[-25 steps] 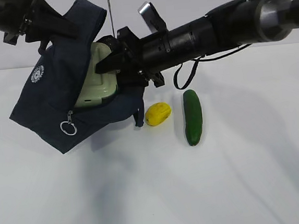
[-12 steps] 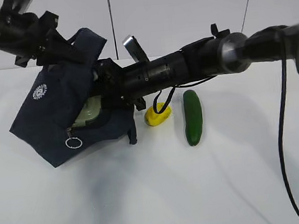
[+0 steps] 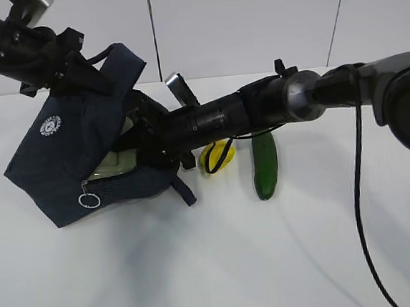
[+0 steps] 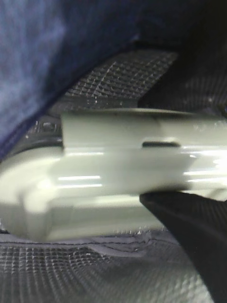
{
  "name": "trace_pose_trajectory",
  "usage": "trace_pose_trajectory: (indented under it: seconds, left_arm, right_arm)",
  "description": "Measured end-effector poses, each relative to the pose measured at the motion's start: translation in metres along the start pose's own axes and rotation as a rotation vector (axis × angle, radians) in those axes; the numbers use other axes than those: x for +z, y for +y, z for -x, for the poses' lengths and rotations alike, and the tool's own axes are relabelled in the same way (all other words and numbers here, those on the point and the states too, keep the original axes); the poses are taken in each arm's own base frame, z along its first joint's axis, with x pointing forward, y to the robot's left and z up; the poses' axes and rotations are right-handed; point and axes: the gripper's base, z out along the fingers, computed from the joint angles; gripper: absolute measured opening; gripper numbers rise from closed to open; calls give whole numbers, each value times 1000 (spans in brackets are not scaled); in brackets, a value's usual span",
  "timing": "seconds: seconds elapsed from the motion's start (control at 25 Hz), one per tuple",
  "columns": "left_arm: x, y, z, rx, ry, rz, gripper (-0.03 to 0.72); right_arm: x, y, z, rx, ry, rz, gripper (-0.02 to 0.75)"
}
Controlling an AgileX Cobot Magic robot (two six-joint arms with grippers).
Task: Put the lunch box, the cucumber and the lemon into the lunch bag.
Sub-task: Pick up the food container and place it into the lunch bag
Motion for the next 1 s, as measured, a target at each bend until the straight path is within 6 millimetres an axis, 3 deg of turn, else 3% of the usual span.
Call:
trace_pose_trajectory:
  seconds: [0.32,0.6,1.0]
  left_arm:
    - [15,12,-3,-34,30,-5,0]
    - [15,12,-3,-35,32,-8,-1]
    - [-4,26,1,-119,-7,-63,-1]
  right_arm:
    - [2,-1,-1,18,-1,1,410]
    - [1,5,-2,36,22,53,477]
    - [-4,19,-9,-101,126,156,477]
